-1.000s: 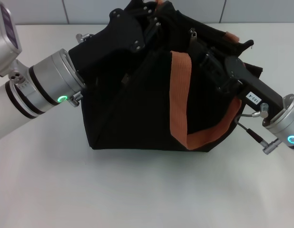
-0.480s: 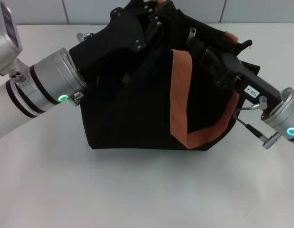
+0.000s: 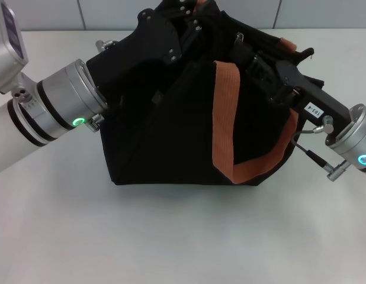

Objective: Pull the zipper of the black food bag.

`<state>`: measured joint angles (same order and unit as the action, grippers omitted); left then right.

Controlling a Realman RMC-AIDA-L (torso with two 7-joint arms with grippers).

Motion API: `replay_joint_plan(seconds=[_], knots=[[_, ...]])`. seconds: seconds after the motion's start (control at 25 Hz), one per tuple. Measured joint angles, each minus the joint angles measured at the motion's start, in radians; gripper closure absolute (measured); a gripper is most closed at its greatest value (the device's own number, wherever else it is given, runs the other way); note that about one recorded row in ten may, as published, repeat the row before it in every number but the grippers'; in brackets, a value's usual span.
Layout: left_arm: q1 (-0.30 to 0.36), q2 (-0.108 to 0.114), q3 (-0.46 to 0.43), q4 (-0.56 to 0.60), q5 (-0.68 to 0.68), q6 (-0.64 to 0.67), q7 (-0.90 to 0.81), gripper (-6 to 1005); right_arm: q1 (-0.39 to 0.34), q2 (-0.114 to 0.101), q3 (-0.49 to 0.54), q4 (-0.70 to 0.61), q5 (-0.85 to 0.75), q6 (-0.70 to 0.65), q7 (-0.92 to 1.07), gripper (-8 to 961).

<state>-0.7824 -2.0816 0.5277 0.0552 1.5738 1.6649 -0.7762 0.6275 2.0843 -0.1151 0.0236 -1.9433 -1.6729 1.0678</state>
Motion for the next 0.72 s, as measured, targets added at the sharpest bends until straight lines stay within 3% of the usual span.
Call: replay_joint_plan(seconds=[0.52,0.56,0.72], knots=[[0.003,0.000,0.000,-0.004,0.000,0.011,0.000,976,0.000,0.000,0.000,-0.001,-0.002,0.010,0.001,828],[0.003,0.000,0.000,-0.005,0.000,0.016,0.000,976,-0.001,0.000,0.000,-0.001,-0.002,0.011,0.002,736],[0.003,0.000,0.000,-0.005,0.000,0.019,0.000,976,-0.002,0.000,0.000,-0.001,-0.002,0.013,0.007,735]])
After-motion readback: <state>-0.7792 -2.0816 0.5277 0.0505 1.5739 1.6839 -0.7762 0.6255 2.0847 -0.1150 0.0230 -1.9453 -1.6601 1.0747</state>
